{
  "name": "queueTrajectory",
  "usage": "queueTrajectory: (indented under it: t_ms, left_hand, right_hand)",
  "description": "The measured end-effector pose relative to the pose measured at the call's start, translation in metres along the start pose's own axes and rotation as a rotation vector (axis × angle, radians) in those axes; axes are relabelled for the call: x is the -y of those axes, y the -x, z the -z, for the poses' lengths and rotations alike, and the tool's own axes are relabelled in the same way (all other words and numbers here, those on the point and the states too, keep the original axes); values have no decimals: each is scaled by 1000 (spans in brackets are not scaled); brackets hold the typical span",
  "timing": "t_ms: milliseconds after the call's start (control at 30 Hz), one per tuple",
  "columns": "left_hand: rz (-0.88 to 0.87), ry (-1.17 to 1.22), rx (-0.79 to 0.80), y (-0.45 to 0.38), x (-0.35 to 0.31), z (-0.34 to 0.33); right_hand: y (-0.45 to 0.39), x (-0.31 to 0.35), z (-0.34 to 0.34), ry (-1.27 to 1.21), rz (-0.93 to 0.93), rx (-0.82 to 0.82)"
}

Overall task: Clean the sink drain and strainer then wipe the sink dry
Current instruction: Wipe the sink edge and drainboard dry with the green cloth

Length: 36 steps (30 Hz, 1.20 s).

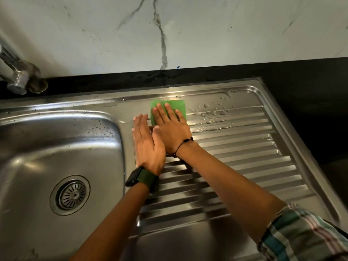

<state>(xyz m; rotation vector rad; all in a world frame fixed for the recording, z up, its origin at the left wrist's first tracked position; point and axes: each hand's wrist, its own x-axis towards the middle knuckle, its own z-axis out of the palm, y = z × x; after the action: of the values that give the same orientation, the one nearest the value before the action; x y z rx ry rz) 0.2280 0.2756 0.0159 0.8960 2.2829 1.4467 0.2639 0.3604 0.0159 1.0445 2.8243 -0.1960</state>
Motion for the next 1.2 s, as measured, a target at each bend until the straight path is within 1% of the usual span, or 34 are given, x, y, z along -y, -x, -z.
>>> queueTrajectory:
  t_ms: [67, 200, 233, 300, 400, 467, 600, 667, 833, 867, 933, 1000, 1033, 1100, 1133, 1200]
  left_hand:
    - [-39, -76, 46, -2, -1, -2]
    - [-159, -135, 154, -17, -13, -10]
    - [-181, -147, 181, -23, -15, -12]
    - [-207, -174, 220, -34, -17, -15]
    - [-198, -187, 271, -40, -13, -18]
    - [-172, -136, 272, -40, -10, -18]
    - [-92, 33, 212, -38, -14, -17]
    - [-91, 72, 221, -37, -16, -17]
    - [-2, 243, 161, -35, -18, -13]
    - [6, 260, 147, -35, -19, -12]
    - [26, 321, 121, -37, -18, -9]
    - [92, 416, 53, -39, -14, -5]
    - [102, 434, 23, -40, -11, -3]
    - [47, 382, 42, -39, -10, -3]
    - [16, 353, 72, -39, -10, -5]
    - [-6, 325, 130, -37, -7, -7]
  right_hand:
    - [8, -21, 0, -18, -39, -22]
    - [22, -68, 0, -26, -98, -37]
    - [27, -87, 1, -37, -136, -45]
    - [40, -137, 5, -70, -274, -65]
    - [62, -200, 15, -67, -502, -29]
    - [65, -209, 17, -73, -572, -48]
    - [56, -175, 16, -134, -714, -82]
    - [51, -145, 13, -146, -674, -77]
    - [40, -58, 3, -92, -404, -86]
    - [38, -41, 3, -97, -315, -95]
    - [33, -8, 1, -173, -70, -126]
    - [33, 13, 0, -220, 115, -119]
    - [35, 13, -1, -208, 164, -123]
    - [48, -11, 1, -182, 217, -142]
    - [57, -29, 2, -177, 217, -153]
    - [78, -73, 6, -183, 149, -200]
